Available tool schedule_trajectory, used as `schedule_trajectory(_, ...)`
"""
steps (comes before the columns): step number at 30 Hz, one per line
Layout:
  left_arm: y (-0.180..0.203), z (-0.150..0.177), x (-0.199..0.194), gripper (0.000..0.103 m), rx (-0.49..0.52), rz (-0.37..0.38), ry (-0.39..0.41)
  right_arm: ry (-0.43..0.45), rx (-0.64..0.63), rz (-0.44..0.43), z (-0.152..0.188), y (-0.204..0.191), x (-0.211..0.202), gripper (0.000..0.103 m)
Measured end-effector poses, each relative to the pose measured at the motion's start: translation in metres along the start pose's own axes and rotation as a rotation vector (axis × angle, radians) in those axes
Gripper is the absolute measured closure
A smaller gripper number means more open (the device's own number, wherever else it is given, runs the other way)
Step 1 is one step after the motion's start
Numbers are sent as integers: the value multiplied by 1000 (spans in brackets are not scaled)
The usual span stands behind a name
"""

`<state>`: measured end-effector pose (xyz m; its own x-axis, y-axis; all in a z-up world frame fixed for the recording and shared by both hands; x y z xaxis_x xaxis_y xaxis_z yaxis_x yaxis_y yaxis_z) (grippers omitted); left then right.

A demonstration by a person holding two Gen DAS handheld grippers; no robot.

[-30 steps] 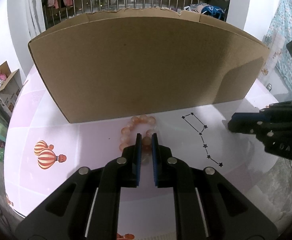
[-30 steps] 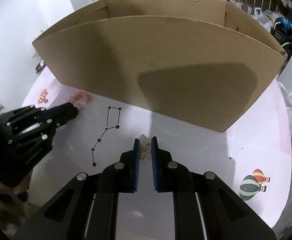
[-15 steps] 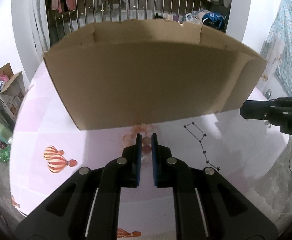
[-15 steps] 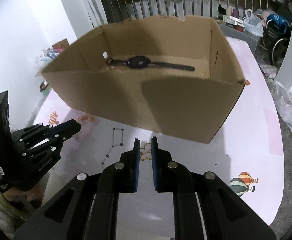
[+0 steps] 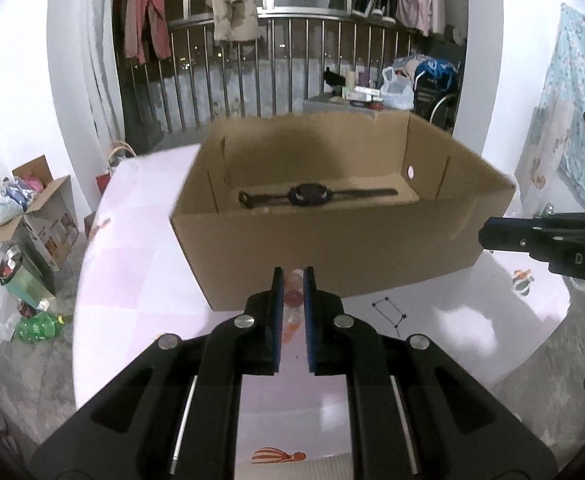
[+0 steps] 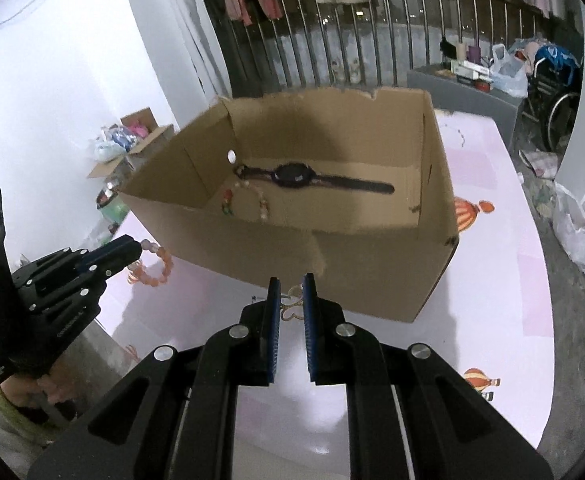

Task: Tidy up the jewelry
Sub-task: 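Carry the bracelet and butterfly charm over the box and open both tools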

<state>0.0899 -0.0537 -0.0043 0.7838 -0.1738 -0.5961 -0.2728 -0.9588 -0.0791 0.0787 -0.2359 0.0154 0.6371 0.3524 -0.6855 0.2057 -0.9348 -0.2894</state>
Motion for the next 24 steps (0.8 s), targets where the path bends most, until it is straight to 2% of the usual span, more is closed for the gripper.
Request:
schedule_trajectory(4, -5, -18, -23, 95, -6, 14, 47, 46, -24, -6, -13, -5, -15, 92)
schedule_trajectory(8, -8, -43, -43, 95, -16, 66, 88, 93, -52, -25, -35, -6, -29, 92)
schedule_trajectory(11, -3, -75, -53, 95, -21, 131, 133, 122, -72, -47, -57, -3, -37, 92)
schedule_trajectory(14, 3, -98, -48, 95, -31, 193, 138, 126, -93, -59, -79, 3, -35, 92)
schedule_trajectory(17, 18, -118, -24, 95, -34, 268, 104, 90, -86, -83, -96, 13, -21, 92)
schedule_trajectory(19, 29, -121, -2, 95, -42, 330, 51, 43, -65, -95, -105, 25, -5, 92)
schedule_trajectory(24, 56, -114, 59, 95, -42, 395, -91, -52, -33, -99, -117, 48, 30, 91)
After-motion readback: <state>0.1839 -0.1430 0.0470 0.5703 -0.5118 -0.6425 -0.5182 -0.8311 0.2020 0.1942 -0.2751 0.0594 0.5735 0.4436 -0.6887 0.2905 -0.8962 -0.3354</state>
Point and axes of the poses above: each gripper's, at about its wrist camera, not at the fingertips, and x roughly the way its jaws point, y to its right, z to its underside, the point moved 3 cm from there along x, roughly the way its jaws point, and after that the axes turned 7 degrees about -z, right-handed, at the moved point
